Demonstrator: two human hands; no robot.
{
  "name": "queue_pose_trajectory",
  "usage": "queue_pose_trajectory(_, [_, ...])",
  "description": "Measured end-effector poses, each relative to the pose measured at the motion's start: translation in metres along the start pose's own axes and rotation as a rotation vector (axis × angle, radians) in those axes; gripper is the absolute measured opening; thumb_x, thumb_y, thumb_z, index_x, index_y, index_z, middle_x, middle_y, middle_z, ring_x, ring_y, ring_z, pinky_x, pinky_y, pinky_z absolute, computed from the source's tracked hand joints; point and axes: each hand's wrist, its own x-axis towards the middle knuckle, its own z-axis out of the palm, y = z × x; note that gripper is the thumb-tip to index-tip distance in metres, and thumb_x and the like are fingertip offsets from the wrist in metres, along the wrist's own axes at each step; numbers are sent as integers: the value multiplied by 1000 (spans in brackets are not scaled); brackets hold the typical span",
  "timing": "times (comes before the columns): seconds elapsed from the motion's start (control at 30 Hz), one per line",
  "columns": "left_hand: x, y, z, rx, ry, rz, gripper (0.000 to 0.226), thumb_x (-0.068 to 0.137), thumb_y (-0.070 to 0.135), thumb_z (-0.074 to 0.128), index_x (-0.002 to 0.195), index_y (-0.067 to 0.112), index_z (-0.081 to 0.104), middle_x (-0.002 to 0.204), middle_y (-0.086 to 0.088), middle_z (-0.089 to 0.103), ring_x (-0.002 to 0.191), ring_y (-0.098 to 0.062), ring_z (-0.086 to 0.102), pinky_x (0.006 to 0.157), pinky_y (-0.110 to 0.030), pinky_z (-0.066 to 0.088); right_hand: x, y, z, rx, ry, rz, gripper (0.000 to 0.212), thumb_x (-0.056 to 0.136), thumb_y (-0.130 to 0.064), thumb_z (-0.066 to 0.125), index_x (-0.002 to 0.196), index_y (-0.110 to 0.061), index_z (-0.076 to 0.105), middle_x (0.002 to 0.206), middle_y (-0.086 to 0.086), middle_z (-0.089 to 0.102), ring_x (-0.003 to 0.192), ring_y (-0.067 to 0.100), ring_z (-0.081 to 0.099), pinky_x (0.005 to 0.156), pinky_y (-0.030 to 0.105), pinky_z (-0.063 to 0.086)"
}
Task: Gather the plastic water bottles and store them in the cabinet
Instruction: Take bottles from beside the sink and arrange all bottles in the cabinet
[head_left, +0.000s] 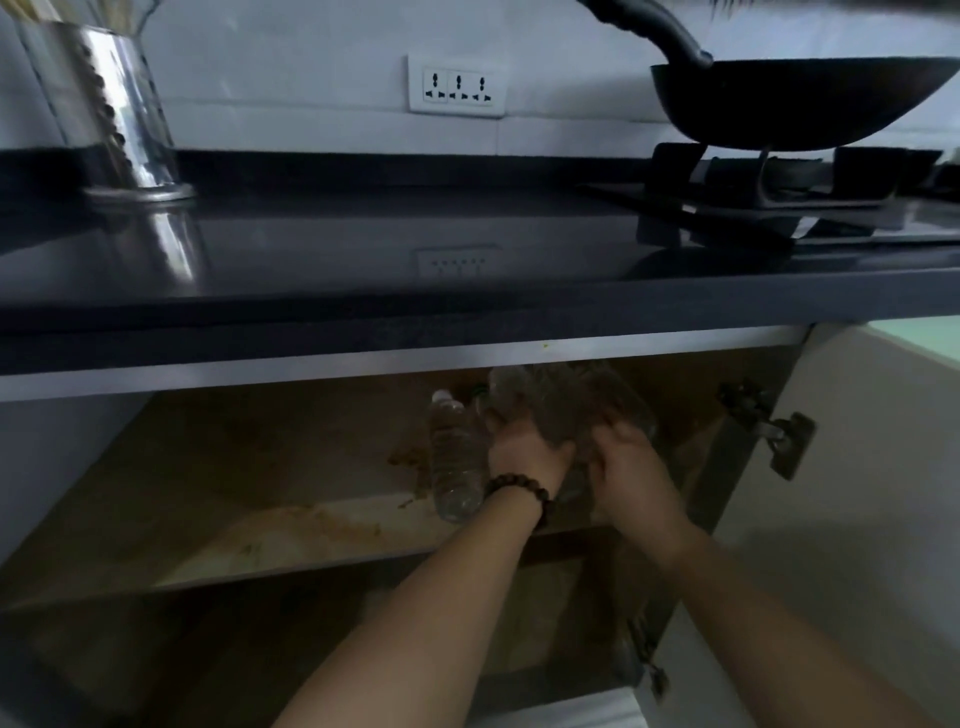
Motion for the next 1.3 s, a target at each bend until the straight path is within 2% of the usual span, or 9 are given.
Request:
queue_pose_trajectory(0.1, [4, -4, -5, -73, -177, 108, 54, 86, 53, 56, 135, 34, 43, 134, 2, 53, 121, -21, 51, 95, -30, 39, 3, 11, 2, 6, -103, 35, 44, 94, -19, 51, 137, -23, 46, 140, 5, 48, 127, 23, 46, 107, 37, 39])
queue_pose_trajectory(0.2, [0, -23, -24, 50, -179, 128, 95, 67, 75, 60, 144, 49, 12, 157, 3, 23, 143, -27, 25, 112, -51, 28, 3, 16, 0, 27, -113, 48, 55, 92, -29, 57, 143, -27, 38, 144, 5, 43, 133, 25, 39, 112, 40, 34])
queue_pose_trajectory(0.33, [-10, -56, -52, 217, -183, 16, 109, 60, 84, 59, 143, 57, -5, 160, 7, -19, 147, -33, -15, 111, -69, -2, 22, 19, 2, -138, -105, 20, 87, 83, -50, 63, 151, -33, 12, 159, 5, 16, 146, 30, 10, 119, 52, 12])
queue_pose_trajectory(0.57, [-22, -71, -35, 165, -181, 15, 76, 79, 76, 49, 146, 50, 23, 159, 3, 22, 148, -26, 9, 119, -52, 2, 28, 17, 20, -239, -57, 54, 86, 86, -47, 59, 152, -32, 6, 154, 6, 30, 143, 32, 22, 119, 53, 8])
queue_pose_trajectory(0.77, [-14, -83, -27, 188, -201, 1, 82, 75, 83, 39, 147, 55, 10, 163, 3, 8, 148, -30, -6, 118, -56, 1, 21, 26, 21, -240, -69, -39, 77, 89, -48, 55, 151, -32, 13, 158, 4, 21, 146, 32, 14, 119, 52, 2])
queue_pose_trajectory(0.87, [-11, -89, -23, 174, -188, 15, 86, 72, 85, 40, 147, 54, 11, 162, 5, 10, 149, -28, -2, 119, -54, -2, 22, 38, 9, -109, -23, 51, 72, 89, -54, 53, 150, -38, 19, 159, 5, 19, 145, 32, 15, 118, 50, 14])
queue_pose_trajectory(0.97, [-8, -100, -19, 233, -129, 49, 92, 64, 85, 45, 146, 53, 16, 162, 0, 11, 149, -30, 1, 120, -51, 2, 25, 51, 5, 141, -65, 238, 66, 89, -49, 57, 147, -38, 28, 155, 10, 24, 142, 34, 23, 115, 49, 27])
queue_pose_trajectory(1.17, [-5, -110, -18, 315, -132, 79, 78, 73, 73, 56, 143, 49, 32, 162, -5, 14, 149, -29, 3, 121, -45, 3, 28, 57, 0, 276, -197, 250, 82, 78, -37, 75, 147, -31, 31, 155, 7, 23, 142, 30, 25, 115, 43, 24])
queue_pose_trajectory(1.3, [-9, -107, -20, 349, -136, 107, 76, 78, 68, 56, 145, 44, 31, 162, -7, 11, 149, -27, 3, 120, -41, 0, 21, 56, 3, 237, -120, 247, 72, 79, -36, 75, 142, -29, 41, 153, 8, 26, 140, 30, 27, 115, 43, 25])
